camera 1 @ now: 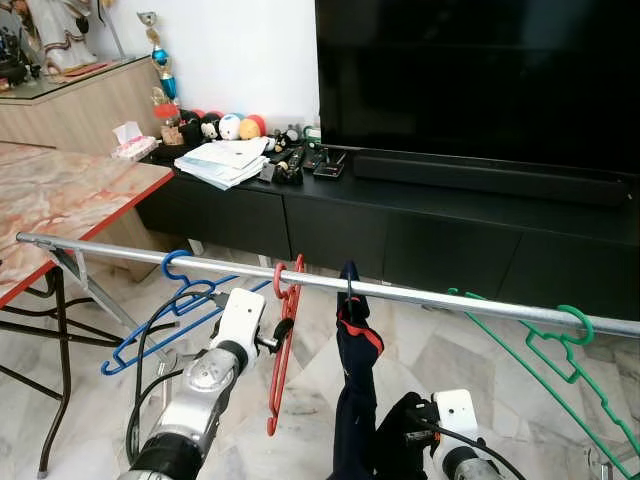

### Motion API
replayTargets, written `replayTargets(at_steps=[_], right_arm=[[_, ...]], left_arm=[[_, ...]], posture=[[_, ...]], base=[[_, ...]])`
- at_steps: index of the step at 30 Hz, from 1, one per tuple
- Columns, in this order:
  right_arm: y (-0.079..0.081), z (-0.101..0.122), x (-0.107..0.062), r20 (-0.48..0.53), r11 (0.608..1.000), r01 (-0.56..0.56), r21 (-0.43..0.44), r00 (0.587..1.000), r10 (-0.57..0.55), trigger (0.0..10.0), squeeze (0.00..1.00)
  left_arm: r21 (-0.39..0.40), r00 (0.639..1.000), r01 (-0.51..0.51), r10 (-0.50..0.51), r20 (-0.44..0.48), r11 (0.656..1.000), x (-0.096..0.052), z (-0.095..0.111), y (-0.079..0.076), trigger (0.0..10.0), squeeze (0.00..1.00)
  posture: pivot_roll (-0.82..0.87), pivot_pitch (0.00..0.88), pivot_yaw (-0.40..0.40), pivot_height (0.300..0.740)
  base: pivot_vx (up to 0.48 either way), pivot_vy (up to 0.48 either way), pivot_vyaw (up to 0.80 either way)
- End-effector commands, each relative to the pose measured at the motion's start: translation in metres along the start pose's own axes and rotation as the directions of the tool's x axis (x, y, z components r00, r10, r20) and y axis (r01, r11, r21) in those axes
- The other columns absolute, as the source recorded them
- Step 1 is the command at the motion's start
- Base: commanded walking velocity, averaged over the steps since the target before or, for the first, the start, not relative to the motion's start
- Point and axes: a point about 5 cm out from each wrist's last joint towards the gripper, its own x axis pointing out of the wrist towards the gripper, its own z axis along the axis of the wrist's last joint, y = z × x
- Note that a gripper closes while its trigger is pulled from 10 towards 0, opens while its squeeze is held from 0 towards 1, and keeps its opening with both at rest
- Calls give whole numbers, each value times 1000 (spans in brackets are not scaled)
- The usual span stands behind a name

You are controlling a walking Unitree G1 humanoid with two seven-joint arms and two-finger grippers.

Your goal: Hang hanger

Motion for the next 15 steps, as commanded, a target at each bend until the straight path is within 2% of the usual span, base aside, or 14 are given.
replayTargets(at_steps=[1, 4, 9, 12, 13, 14, 15], right_arm=[[3, 6, 3, 24, 1000, -11, -6, 1000, 11, 10000, 0], [3, 7, 3, 26, 1000, -10, -8, 1000, 10, 10000, 0], [3, 6, 3, 26, 1000, -9, -10, 1000, 9, 10000, 0], [2, 5, 2, 25, 1000, -8, -10, 1000, 8, 10000, 0], [2, 5, 2, 25, 1000, -8, -10, 1000, 8, 10000, 0], [2, 5, 2, 24, 1000, -8, -11, 1000, 8, 10000, 0], [2, 5, 2, 24, 1000, -8, -11, 1000, 8, 10000, 0]], left_arm=[[2, 1000, -10, 10, -9, 1000, 1, -1, 3, 10000, 0], [-5, 1000, 17, -17, -17, 1000, 11, 4, -4, 10000, 0], [7, 999, 1, -1, -36, 1000, 17, 4, -5, 10000, 0], [-12, 999, -24, 23, -39, 1000, 18, 4, -4, 10000, 0], [-16, 999, -26, 25, -40, 1000, 19, 5, -4, 9020, 0], [-21, 999, -28, 27, -43, 999, 20, 5, -4, 2157, 0], [-24, 999, -31, 30, -45, 999, 21, 5, -4, 2157, 0]], posture=[[-92, 21, 107, 740], [-104, 24, 107, 740], [-105, 25, 106, 740], [-111, 29, 105, 740], [-113, 32, 104, 740], [-113, 32, 104, 740], [-115, 34, 105, 740]], base=[[0, 0, 0], [0, 0, 0], [0, 0, 0], [0, 0, 0], [0, 0, 0], [0, 0, 0], [0, 0, 0]])
